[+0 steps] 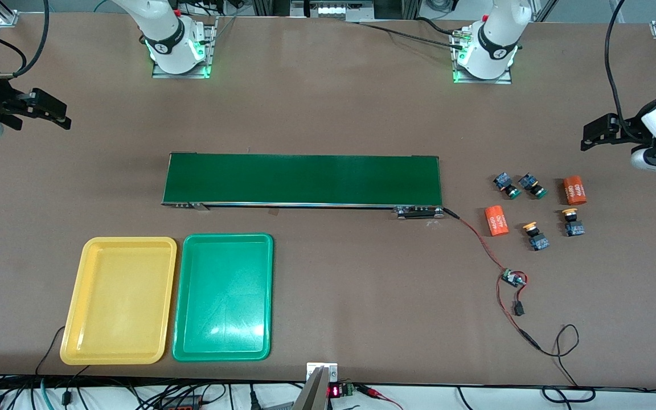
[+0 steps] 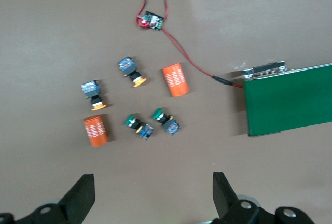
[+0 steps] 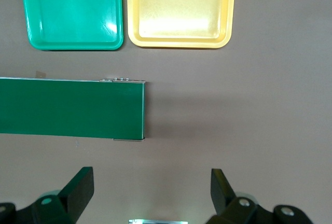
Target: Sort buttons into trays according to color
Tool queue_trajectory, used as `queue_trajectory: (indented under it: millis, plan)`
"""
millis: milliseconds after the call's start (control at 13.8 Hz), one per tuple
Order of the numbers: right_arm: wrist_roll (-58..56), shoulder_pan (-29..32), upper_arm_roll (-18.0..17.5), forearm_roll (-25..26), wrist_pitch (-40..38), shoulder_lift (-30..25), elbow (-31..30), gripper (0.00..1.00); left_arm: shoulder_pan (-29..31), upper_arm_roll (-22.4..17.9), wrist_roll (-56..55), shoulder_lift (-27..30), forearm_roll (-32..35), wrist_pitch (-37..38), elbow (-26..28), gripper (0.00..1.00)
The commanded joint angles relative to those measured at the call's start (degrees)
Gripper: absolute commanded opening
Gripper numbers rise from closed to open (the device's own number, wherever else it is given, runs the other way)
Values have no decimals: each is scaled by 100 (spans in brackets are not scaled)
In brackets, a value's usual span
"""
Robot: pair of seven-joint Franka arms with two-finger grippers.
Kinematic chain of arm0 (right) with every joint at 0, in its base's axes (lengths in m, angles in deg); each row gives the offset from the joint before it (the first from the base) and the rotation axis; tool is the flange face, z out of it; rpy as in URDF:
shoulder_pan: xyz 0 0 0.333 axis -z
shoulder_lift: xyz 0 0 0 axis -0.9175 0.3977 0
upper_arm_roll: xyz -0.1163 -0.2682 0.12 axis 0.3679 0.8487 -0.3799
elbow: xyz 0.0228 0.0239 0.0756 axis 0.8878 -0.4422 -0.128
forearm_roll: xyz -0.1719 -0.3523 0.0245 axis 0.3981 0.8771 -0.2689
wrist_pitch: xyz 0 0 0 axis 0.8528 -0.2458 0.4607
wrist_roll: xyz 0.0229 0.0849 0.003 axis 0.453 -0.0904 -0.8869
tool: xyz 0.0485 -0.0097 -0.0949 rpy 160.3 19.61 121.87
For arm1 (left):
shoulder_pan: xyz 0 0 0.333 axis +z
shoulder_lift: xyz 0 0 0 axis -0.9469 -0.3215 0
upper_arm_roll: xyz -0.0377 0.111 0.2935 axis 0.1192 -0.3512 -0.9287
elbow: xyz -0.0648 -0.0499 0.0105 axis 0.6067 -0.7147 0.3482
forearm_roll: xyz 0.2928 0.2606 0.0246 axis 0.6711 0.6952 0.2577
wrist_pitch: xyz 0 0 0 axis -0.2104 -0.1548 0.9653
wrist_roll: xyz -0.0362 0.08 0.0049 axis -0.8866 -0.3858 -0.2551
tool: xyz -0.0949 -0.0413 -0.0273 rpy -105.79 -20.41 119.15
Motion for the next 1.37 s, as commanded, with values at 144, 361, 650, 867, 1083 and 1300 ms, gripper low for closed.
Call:
queue_trajectory:
  millis: [144, 361, 650, 867, 1083, 1300]
  plan:
    - [2, -13, -48, 71, -19, -89, -40, 100, 15, -47, 28, -138, -118, -34, -213, 100]
    - [2, -22, -65, 79, 77, -80, -40, 100, 6, -47, 28, -138, -92, 1, -204, 100]
    - [2, -22, -65, 79, 78, -80, -40, 100, 24, -82, 11, -147, -83, 1, -195, 100]
    - [2, -22, -56, 79, 69, -80, -40, 100, 24, -74, 11, -173, -83, 1, -213, 100]
    - [2, -30, -74, 79, 78, -80, -31, 100, 15, -74, 11, -252, -83, 10, -222, 100]
    - [2, -30, -118, 88, 104, -71, -40, 100, 15, -65, 55, -436, -39, 228, -187, 100]
